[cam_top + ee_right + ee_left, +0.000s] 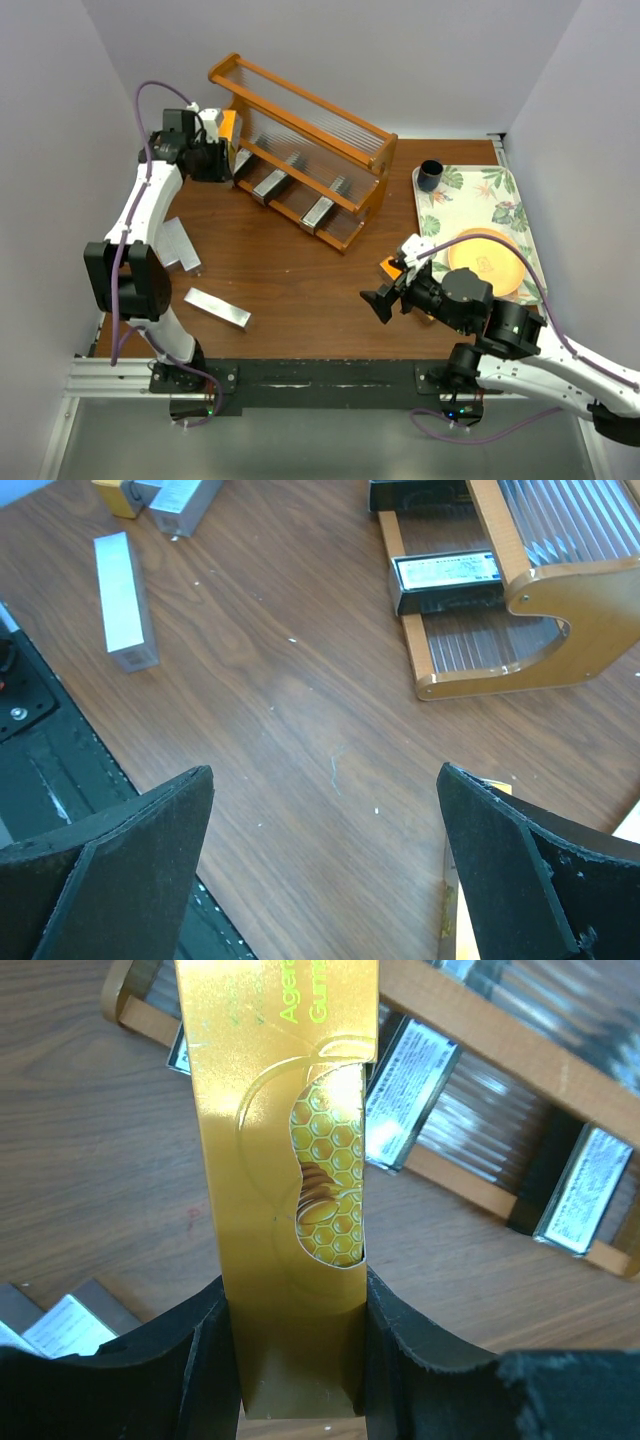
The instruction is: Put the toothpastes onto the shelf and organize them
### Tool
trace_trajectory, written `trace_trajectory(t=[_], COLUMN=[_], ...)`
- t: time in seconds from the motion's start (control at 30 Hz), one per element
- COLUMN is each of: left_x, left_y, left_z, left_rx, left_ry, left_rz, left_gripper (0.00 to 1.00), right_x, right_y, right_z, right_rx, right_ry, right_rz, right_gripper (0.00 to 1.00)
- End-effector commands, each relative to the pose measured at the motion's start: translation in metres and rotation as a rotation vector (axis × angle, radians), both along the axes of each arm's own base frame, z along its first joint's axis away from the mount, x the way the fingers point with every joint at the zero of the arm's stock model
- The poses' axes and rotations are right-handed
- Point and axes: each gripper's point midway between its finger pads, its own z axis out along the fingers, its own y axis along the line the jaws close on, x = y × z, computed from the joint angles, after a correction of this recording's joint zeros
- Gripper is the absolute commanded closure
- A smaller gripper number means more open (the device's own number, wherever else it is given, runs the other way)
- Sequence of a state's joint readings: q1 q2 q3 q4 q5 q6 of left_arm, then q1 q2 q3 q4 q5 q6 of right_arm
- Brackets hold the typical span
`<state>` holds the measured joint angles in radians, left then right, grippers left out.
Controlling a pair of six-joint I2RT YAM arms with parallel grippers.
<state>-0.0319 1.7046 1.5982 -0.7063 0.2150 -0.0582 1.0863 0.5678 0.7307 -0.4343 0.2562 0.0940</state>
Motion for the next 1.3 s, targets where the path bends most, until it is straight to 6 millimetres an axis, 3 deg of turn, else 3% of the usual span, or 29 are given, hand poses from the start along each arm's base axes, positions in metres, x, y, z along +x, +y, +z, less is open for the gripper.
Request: trace_trajectory(t=[0.0, 0.07, 0.1, 0.13, 0.2, 0.23, 0.27, 0.33, 0.37, 0.57, 0.83, 1.27], left_x=[0.017, 0.027, 0.033, 0.041, 0.053, 0.059, 0.066, 0.077, 0.083, 0.101, 0.124, 0.153], left_y=[0.004, 0.008, 0.008, 0.004, 0.001, -0.001, 0.000, 0.002, 0.001, 0.005, 0.001, -0.006], left_z=[0.029, 0.038, 0.032, 0.043, 0.037, 0.045, 0.034, 0.039, 0.029, 0.025, 0.044, 0.031], left_rx=[0.066, 0.099, 0.109, 0.102, 0.104, 0.100, 0.101, 0.109, 0.106, 0.125, 0.149, 0.130], left_ry=[-0.103, -0.135, -0.128, -0.159, -0.162, -0.188, -0.168, -0.185, -0.163, -0.181, -0.306, -0.355], left_rz=[-0.074, -0.095, -0.117, -0.139, -0.180, -0.198, -0.207, -0.216, -0.219, -0.224, -0.272, -0.298], left_gripper=[0.69, 0.69, 0.69, 0.69, 0.69, 0.69, 0.69, 0.69, 0.69, 0.69, 0.66, 0.59], right_x=[-0.005, -0.006, -0.006, -0.006, -0.006, -0.006, -0.006, -0.006, -0.005, -0.004, -0.003, -0.001], right_y=[0.006, 0.008, 0.008, 0.009, 0.010, 0.011, 0.010, 0.010, 0.010, 0.009, 0.014, 0.015], right_z=[0.009, 0.008, 0.008, 0.007, 0.005, 0.004, 0.004, 0.003, 0.002, 0.000, -0.008, -0.013], right_rx=[0.046, 0.047, 0.043, 0.040, 0.033, 0.031, 0.029, 0.026, 0.023, 0.018, -0.007, -0.026], right_ry=[-0.005, -0.002, -0.003, -0.001, 0.005, 0.007, 0.007, 0.008, 0.009, 0.013, 0.028, 0.036], right_rz=[0.036, 0.047, 0.048, 0.050, 0.053, 0.053, 0.051, 0.050, 0.045, 0.039, 0.043, 0.037], right_gripper=[0.01, 0.01, 0.01, 0.01, 0.01, 0.02, 0.01, 0.01, 0.01, 0.01, 0.01, 0.02])
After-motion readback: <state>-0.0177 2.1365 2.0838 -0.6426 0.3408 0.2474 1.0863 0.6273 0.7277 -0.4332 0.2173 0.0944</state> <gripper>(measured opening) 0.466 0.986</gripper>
